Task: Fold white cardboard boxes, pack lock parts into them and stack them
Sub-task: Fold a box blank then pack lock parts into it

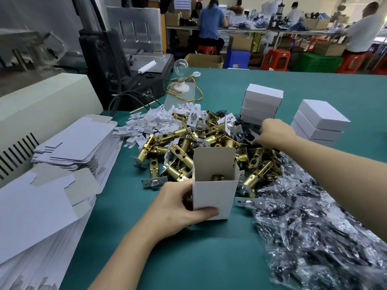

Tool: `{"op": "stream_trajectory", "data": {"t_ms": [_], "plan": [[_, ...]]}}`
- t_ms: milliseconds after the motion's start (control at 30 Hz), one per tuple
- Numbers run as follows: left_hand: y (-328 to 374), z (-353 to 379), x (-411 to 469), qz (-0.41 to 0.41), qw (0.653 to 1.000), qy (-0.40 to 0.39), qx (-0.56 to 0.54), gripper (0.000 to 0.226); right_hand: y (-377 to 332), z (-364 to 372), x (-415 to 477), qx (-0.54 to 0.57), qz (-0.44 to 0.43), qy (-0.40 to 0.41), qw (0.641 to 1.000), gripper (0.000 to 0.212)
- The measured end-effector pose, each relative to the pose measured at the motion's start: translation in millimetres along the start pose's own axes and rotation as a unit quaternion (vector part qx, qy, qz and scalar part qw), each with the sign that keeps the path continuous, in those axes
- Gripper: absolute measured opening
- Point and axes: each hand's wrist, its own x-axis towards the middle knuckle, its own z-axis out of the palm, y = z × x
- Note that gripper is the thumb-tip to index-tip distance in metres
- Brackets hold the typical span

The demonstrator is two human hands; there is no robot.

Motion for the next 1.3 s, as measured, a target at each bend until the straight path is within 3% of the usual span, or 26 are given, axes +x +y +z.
{"op": "stream_trajectory", "data": {"t_ms": [167,267,333,433,533,600,633,700,833,967,1100,1300], "plan": [[1.5,0.1,0.1,0.001,1.0,0.001,-0.005,0.042,2.9,-7.7,-2.4,0.124,0.007,0.057,0.991,0.008],[3.1,0.1,-0.4,0.001,1.0,0.001,-0.005,0.042,1.4,-25.2,-13.2,0.174,-0.019,0.113,0.978,0.011],[4.6,0.0,-0.7,0.001,1.0,0.003,-0.005,0.041,-3.8,-42.5,-26.1,0.248,-0.033,0.108,0.962,0.019],[5.5,-0.1,-1.9,0.002,1.0,0.004,-0.004,0.039,-15.5,-71.0,-53.8,0.464,-0.034,0.013,0.885,0.026],[4.6,-0.7,-3.2,0.0,1.0,0.003,0.003,0.039,-22.6,-96.3,-92.2,0.641,-0.061,-0.12,0.756,0.025],[4.8,-0.5,-3.8,0.002,1.0,0.008,0.013,0.039,-23.5,-109.6,-117.7,0.689,-0.11,-0.189,0.691,0.032],[5.2,-0.3,-4.0,0.004,1.0,0.012,0.017,0.039,-24.2,-114.6,-129.4,0.685,-0.14,-0.202,0.686,0.038],[6.4,0.0,-4.5,0.009,1.0,0.017,0.018,0.04,-28.2,-121.6,-152.4,0.647,-0.197,-0.198,0.71,0.036],[7.1,0.0,-4.7,0.006,1.0,0.02,0.01,0.043,-41.3,-119.0,-177.0,0.493,-0.285,-0.087,0.817,0.008],[6.8,0.5,-4.0,-0.002,1.0,0.022,0.001,0.042,-52.8,-105.8,-178.4,0.291,-0.341,0.001,0.894,0.012],[6.3,0.7,-3.0,-0.003,1.0,0.017,-0.005,0.045,-67.4,-92.9,-175.9,0.159,-0.335,0.009,0.929,0.019],[1.9,0.4,-1.8,-0.015,1.0,0.012,-0.004,0.043,-89.0,-83.7,-181.4,0.062,-0.334,-0.053,0.939,0.023]]}}
